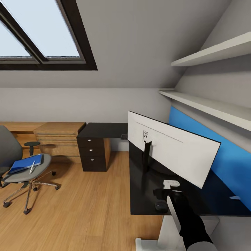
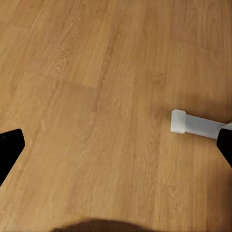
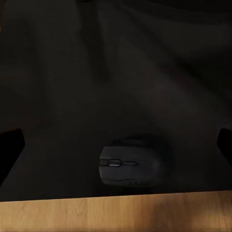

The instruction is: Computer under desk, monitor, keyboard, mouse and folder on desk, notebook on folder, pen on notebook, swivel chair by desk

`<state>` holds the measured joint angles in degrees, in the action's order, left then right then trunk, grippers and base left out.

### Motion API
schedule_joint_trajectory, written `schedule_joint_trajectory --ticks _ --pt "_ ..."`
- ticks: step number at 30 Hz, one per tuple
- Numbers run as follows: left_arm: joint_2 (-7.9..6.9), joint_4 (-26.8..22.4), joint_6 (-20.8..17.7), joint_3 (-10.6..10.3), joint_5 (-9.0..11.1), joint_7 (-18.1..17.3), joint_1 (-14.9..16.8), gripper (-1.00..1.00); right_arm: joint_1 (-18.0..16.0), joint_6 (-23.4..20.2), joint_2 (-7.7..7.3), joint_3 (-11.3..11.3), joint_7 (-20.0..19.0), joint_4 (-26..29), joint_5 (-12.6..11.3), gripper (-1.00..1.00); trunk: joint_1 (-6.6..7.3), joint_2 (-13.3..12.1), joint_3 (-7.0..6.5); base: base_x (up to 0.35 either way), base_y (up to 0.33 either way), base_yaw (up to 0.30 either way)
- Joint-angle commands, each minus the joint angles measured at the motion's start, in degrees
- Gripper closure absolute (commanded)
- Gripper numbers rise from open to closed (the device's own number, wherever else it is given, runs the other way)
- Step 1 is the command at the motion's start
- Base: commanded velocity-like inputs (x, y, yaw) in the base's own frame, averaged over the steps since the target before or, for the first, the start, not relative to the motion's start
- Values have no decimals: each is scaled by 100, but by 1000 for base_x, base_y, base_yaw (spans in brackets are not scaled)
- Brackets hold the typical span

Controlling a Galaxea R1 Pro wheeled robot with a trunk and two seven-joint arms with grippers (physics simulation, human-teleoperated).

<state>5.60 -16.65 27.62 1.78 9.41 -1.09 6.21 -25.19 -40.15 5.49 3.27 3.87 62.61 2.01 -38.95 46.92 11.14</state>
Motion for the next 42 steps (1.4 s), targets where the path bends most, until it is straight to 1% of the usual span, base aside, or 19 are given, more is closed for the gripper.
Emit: schedule_joint_trajectory --ticks 1,19,42 --pt "5 3 16 16 15 -12 4 -100 -4 -30 5 10 0 6 19 -100 -1 6 9 0 0 0" --pt "3 2 16 16 10 -14 4 -100 -6 5 -34 16 20 6 32 -100 -396 728 332 0 0 0" --pt "3 3 16 6 9 -20 3 -100 -4 24 -43 23 18 4 40 -100 -901 1651 745 0 0 0"
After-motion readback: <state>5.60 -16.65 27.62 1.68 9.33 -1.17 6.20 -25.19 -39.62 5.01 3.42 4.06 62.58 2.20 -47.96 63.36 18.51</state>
